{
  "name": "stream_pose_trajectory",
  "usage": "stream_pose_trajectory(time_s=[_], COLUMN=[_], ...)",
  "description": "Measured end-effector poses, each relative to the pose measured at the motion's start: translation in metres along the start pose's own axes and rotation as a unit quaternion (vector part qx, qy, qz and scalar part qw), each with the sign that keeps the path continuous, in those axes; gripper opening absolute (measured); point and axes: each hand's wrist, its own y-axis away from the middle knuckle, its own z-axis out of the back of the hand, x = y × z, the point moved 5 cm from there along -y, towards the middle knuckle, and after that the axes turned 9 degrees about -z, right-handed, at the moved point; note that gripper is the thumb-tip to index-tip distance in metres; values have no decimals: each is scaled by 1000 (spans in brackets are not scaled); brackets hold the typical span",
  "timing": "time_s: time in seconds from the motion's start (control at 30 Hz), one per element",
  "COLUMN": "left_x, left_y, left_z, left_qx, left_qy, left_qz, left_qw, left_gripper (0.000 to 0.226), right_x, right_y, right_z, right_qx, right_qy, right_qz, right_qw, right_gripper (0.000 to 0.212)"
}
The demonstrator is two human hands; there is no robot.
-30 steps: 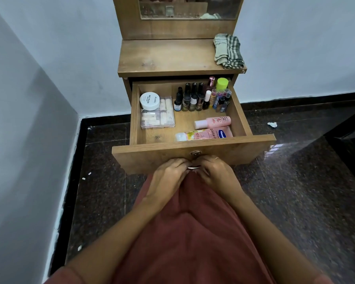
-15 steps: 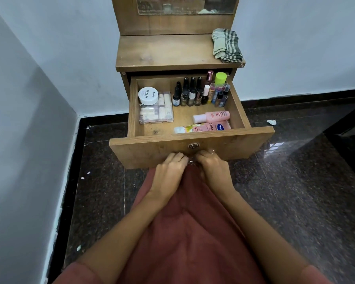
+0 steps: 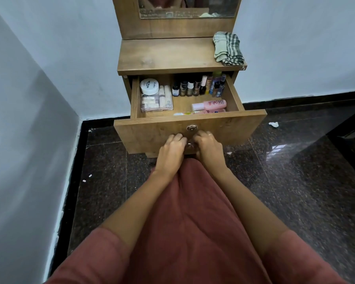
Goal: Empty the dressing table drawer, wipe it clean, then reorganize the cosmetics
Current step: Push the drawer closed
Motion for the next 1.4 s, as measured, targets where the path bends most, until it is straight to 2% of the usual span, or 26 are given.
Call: stream_pose_trajectory(time_s=[0.3,0.8,1.1,1.4], left_x=[23,62,85,91], left_y=[-51,-130,-153,-162], left_z=[-4,2,-3,-8], left_qx=[-11,-9,-31,-35], left_qy=[-25,-36,-13,-11], left_qz=[18,30,19,23], left_qw=[999,999,999,999], left_gripper=[19,21,18,24], right_x=[8,12,11,11], right_y=[-54,-141,-168,-175], right_z=[3,-14,-21,-25], right_qx=[18,-13,-10,-9], right_qy=[29,-43,-40,-34], right_qz=[-7,-16,-29,-34], right_qw=[999,999,999,999], right_gripper=[22,18,19,23])
